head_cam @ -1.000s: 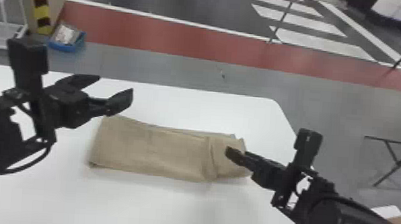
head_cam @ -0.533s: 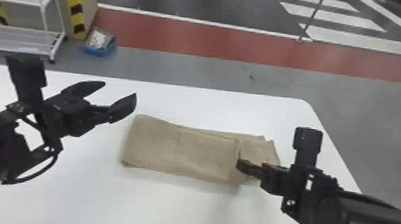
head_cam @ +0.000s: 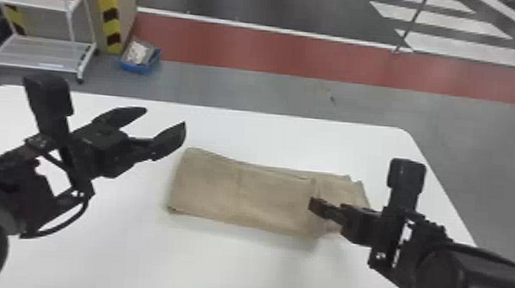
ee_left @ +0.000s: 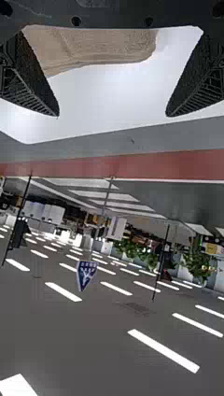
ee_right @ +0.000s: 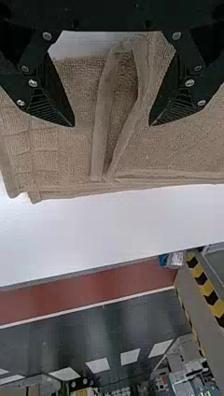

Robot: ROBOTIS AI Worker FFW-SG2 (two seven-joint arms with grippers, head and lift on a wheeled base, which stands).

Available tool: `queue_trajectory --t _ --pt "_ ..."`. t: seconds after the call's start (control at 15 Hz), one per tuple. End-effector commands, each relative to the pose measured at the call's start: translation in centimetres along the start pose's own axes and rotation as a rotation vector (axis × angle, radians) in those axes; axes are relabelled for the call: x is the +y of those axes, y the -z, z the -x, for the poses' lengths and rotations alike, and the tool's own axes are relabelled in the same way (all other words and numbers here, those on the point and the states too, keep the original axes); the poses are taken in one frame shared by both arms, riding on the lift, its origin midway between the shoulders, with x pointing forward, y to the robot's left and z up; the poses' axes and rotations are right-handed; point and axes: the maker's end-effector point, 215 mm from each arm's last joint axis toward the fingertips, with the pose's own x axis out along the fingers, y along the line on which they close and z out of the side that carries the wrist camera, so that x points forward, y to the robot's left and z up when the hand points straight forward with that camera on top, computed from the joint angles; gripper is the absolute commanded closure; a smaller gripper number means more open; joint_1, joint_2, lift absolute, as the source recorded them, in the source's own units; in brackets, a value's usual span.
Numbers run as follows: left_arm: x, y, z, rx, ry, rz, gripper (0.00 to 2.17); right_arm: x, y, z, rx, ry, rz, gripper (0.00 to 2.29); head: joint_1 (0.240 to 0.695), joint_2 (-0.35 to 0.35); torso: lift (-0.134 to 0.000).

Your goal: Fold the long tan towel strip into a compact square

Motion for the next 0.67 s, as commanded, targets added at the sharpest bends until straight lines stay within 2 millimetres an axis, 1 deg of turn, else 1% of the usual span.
queue_trajectory --t 0.0,0.07,0.2,0.33,0.53,0.6 --pt "0.2 0.0 0.0 -0.001 -0.003 0.0 0.04 0.5 -0.8 -0.1 -0.016 -0.022 -0.016 0.34 0.695 -0.189 -0.124" --pt "0.3 -0.1 0.1 -0.001 -0.004 0.0 0.04 0.5 -0.9 -0.2 -0.015 -0.022 -0.018 0.34 0.695 -0.188 -0.124" --pt "0.3 -0.2 0.1 -0.003 -0.005 0.001 0.04 -0.6 0.0 -1.7 0.021 -0.009 -0.043 0.35 0.695 -0.183 -0.124" --pt "0.3 -0.2 0.1 -0.003 -0.005 -0.001 0.04 -1.5 1.1 -2.6 0.047 -0.004 -0.071 0.35 0.695 -0.184 -0.124" --pt "0.3 -0.2 0.1 -0.003 -0.005 -0.002 0.04 -1.6 1.2 -2.9 0.045 -0.014 -0.083 0.35 0.695 -0.191 -0.124" --pt "0.3 -0.2 0.1 -0.003 -0.005 -0.002 0.04 -1.6 1.0 -2.8 0.045 -0.018 -0.084 0.42 0.695 -0.192 -0.124"
